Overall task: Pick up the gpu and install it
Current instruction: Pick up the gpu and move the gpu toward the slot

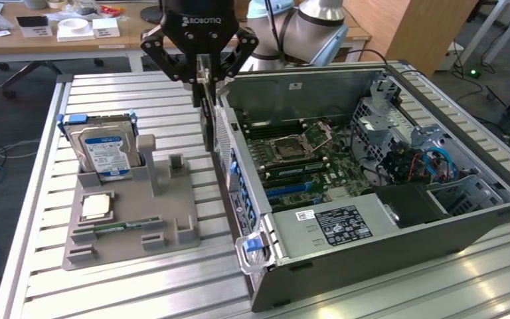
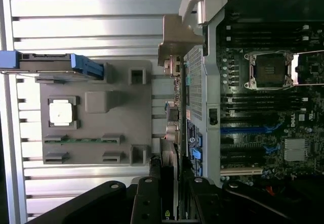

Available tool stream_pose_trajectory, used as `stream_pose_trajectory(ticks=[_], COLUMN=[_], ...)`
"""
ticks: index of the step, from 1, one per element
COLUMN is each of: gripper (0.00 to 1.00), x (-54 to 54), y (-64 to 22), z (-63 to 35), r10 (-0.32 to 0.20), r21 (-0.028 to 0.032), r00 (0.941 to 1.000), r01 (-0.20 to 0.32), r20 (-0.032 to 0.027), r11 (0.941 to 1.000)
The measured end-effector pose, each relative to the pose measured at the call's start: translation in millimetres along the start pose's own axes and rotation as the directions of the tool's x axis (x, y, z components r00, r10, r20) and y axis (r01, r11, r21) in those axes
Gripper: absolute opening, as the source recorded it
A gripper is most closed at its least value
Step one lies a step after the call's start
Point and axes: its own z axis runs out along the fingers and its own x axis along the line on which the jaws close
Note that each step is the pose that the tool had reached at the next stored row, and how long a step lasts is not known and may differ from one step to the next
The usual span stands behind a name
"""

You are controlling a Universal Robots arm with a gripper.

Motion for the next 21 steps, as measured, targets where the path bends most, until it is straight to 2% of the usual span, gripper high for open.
stream_pose_trajectory(ticks=[21], gripper=[0.26], x=[-81.2], y=[4.1], z=[1.8], r10=[0.000], r21=[0.0000], r00=[1.0000], r01=[0.000], r20=[-0.0001], r11=[1.0000])
